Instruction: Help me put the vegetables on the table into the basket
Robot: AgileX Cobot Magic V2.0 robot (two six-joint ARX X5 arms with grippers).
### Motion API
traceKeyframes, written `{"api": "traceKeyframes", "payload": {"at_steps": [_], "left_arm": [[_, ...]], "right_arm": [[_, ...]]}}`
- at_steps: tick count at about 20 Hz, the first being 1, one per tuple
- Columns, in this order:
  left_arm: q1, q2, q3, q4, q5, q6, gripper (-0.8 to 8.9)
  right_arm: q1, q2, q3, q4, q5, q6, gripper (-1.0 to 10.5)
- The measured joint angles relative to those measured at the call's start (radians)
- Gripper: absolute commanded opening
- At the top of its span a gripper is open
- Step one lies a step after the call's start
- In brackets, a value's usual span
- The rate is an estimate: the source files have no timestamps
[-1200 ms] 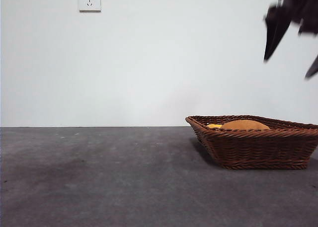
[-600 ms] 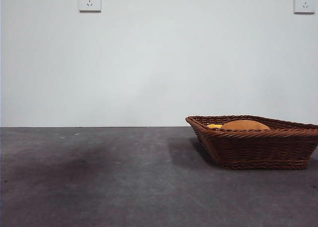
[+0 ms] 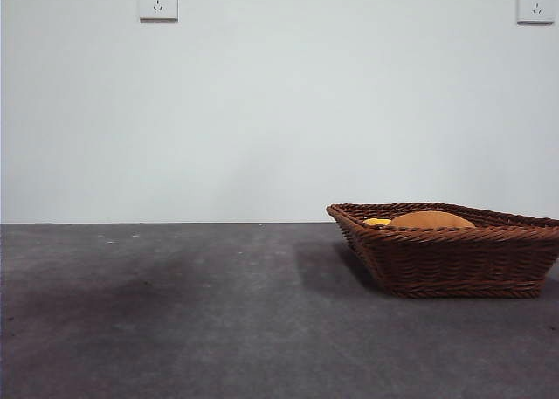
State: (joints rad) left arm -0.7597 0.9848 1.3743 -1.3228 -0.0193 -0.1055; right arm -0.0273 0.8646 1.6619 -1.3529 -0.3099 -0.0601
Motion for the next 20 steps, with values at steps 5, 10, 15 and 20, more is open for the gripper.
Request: {"api": "traceKeyframes", "payload": {"at_steps": [5, 10, 15, 20], "left_arm": [[0.000, 0.055, 0.000, 0.017, -0.077, 0.060, -0.01], [0.066, 0.050, 0.000, 0.053, -0.175, 0.310, -0.01], [0.350, -0.119, -0.139, 0.440, 0.012, 0.467, -0.01], [0.668, -0.386, -0.656, 0.917, 0.167, 0.415, -0.01]], "right_arm": [[0.000, 0.102, 0.000, 0.000, 0.000, 0.000, 0.0], [0.000, 0.240, 0.000, 0.000, 0.006, 0.000, 0.0], [0.000, 0.399, 0.000, 0.033, 0.007, 0.000, 0.0], [0.000, 0.533, 0.000, 0.165, 0.050, 0.000, 0.0]]}}
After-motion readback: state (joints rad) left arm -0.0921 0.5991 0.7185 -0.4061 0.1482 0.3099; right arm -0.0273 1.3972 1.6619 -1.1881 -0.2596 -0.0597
